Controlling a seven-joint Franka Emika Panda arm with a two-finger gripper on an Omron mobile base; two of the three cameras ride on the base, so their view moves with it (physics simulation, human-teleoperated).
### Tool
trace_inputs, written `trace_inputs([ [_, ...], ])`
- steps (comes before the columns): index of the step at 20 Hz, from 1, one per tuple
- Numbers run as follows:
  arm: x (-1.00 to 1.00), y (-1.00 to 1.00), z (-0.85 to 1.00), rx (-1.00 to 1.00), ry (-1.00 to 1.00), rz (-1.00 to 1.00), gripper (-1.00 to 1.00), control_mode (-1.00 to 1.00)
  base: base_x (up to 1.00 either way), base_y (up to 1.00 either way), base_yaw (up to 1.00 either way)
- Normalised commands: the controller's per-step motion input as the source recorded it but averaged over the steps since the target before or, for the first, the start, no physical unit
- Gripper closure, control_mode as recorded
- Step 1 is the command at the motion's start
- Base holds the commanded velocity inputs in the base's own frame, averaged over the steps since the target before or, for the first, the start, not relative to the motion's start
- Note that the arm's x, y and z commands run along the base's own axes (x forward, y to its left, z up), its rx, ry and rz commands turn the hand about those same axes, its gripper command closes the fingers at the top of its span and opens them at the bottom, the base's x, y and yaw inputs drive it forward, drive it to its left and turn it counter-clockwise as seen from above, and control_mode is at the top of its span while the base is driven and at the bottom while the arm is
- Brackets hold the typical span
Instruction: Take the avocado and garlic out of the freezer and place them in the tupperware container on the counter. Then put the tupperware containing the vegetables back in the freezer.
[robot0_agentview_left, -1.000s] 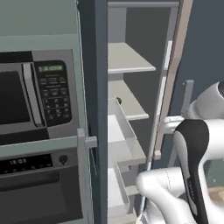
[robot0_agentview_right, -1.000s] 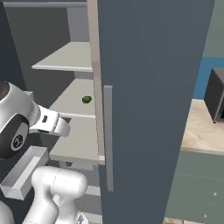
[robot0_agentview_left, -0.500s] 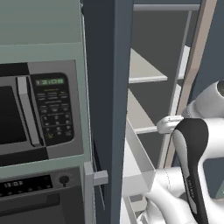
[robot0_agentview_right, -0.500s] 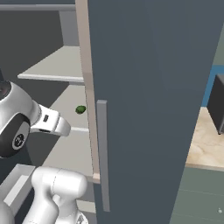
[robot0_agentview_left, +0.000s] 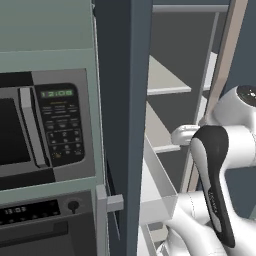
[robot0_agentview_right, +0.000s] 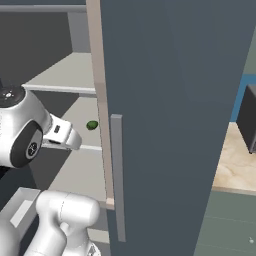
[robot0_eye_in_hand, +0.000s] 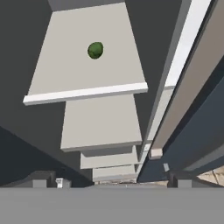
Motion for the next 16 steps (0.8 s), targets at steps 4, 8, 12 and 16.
trace_inputs([
  [4,0.3,0.3,-0.04,0.13,0.0,0.0,-1.0,-1.0,0.0,0.0,0.0],
  [8,0.45,0.13,-0.04,0.12,0.0,-0.03,-1.0,-1.0,0.0,0.0,0.0],
  [12,0.51,0.0,-0.11,0.07,0.0,-0.02,-1.0,-1.0,0.0,0.0,0.0],
  [16,0.42,0.08,-0.34,0.0,-0.05,-0.03,-1.0,-1.0,0.0,0.0,0.0],
])
